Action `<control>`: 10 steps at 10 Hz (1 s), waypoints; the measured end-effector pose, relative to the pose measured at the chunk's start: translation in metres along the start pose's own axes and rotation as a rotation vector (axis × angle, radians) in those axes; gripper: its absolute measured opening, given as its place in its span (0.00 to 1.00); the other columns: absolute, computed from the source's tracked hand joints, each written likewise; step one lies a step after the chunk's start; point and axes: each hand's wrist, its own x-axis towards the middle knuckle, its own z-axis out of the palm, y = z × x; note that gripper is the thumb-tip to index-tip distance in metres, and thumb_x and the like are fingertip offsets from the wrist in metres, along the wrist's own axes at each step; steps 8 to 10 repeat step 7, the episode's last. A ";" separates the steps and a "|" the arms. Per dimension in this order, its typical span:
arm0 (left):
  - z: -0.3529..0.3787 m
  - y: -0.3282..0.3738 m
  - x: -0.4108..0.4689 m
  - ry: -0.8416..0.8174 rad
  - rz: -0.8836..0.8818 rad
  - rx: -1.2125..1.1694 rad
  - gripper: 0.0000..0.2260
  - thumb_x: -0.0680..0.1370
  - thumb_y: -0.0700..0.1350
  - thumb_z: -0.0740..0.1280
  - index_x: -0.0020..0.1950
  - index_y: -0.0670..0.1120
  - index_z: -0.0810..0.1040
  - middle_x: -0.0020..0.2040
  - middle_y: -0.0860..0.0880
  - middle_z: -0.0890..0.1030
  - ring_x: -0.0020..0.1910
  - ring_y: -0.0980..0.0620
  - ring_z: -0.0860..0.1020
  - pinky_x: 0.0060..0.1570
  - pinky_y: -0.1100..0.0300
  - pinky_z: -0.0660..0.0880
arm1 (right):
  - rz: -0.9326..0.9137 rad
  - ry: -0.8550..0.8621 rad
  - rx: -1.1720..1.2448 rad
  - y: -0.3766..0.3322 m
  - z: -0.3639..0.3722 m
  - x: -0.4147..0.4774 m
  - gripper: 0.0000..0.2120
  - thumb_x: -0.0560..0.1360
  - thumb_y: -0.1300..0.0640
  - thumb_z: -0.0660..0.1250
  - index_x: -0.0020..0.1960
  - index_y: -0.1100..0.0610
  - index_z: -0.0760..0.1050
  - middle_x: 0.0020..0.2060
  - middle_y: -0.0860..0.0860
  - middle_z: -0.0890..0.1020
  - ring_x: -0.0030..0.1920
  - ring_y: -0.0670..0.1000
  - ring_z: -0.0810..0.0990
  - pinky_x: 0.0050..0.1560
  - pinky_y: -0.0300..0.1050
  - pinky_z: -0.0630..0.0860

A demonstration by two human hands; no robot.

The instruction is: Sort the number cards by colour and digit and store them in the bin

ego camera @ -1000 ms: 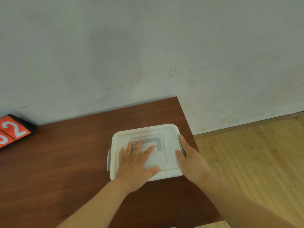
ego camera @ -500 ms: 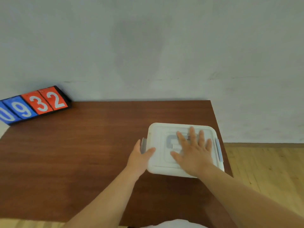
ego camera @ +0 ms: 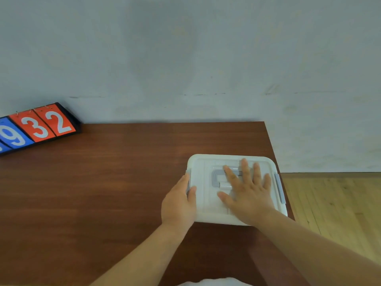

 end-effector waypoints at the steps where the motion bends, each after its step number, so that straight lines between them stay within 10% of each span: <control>1: -0.001 0.002 0.001 0.000 0.053 0.085 0.23 0.84 0.52 0.59 0.80 0.58 0.62 0.74 0.60 0.72 0.71 0.54 0.73 0.67 0.57 0.72 | 0.000 0.007 -0.002 0.001 0.001 0.000 0.37 0.75 0.25 0.43 0.77 0.34 0.30 0.77 0.51 0.27 0.77 0.63 0.27 0.75 0.69 0.34; 5: -0.006 0.020 0.009 -0.185 0.275 0.545 0.27 0.84 0.53 0.53 0.82 0.51 0.51 0.83 0.51 0.44 0.72 0.47 0.69 0.67 0.48 0.72 | -0.001 -0.030 0.056 0.005 -0.008 0.002 0.39 0.74 0.25 0.48 0.78 0.35 0.36 0.79 0.50 0.29 0.78 0.63 0.29 0.76 0.68 0.36; 7: -0.055 0.057 0.023 -0.290 0.247 0.355 0.27 0.81 0.54 0.62 0.79 0.53 0.62 0.79 0.52 0.63 0.75 0.49 0.66 0.73 0.50 0.66 | -0.018 -0.058 0.452 0.026 -0.058 -0.002 0.30 0.73 0.32 0.66 0.73 0.37 0.66 0.80 0.44 0.56 0.80 0.52 0.55 0.77 0.52 0.56; 10: -0.055 0.057 0.023 -0.290 0.247 0.355 0.27 0.81 0.54 0.62 0.79 0.53 0.62 0.79 0.52 0.63 0.75 0.49 0.66 0.73 0.50 0.66 | -0.018 -0.058 0.452 0.026 -0.058 -0.002 0.30 0.73 0.32 0.66 0.73 0.37 0.66 0.80 0.44 0.56 0.80 0.52 0.55 0.77 0.52 0.56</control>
